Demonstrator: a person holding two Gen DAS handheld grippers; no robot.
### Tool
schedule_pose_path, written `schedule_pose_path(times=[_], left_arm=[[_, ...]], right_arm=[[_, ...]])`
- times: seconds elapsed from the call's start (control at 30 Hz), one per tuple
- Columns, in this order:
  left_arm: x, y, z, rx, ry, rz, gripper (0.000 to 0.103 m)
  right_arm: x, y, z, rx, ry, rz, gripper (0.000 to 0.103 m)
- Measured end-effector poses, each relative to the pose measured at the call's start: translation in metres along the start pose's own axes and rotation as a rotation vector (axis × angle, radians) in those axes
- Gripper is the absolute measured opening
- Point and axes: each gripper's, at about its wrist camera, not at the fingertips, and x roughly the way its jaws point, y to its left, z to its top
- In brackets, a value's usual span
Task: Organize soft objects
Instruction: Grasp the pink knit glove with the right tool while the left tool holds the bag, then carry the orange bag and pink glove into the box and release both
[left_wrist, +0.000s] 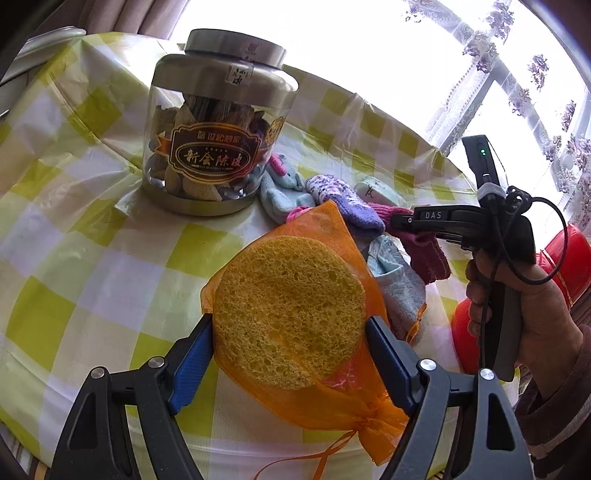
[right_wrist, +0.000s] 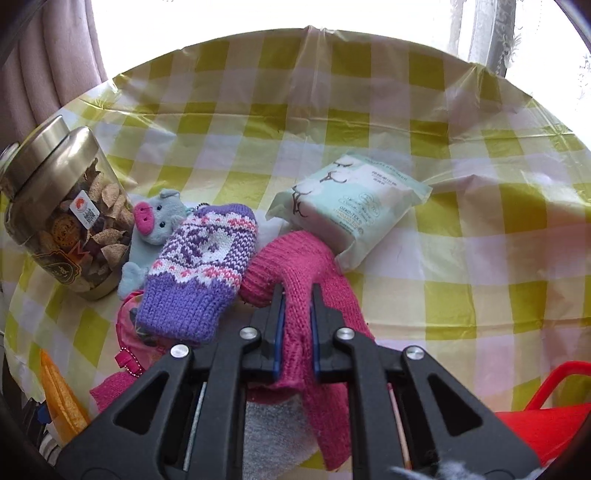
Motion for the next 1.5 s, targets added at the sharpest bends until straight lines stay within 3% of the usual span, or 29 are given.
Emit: schedule_pose_path(times=[0.27,0.8,1.27,1.5], left_arm=[[-0.013,-0.004,0.002,0.016,-0.064,-0.012,0.081],[-0.047,-0.026,-0.003,0.081,-0.129,-0.037,0.081],[-0.085,-0.093,-0.036,0.19,-0.104,-0.135,0.081],[-0.096,-0.132,-0.059,0.253,-0.066,-0.189,0.081]], right_arm=[[-0.073,0.019,-0.023,-0.019,-0.143,0.025,0.014],[-0.172,0.03,-0.135,-0.031,-0.166,0.073,0.014],[-0.237,-0.036,-0.203,0.077,-0.18,-0.008,0.014],[-0.265,-0.078,-0.234,0.146,-0.191,-0.09,0.014]])
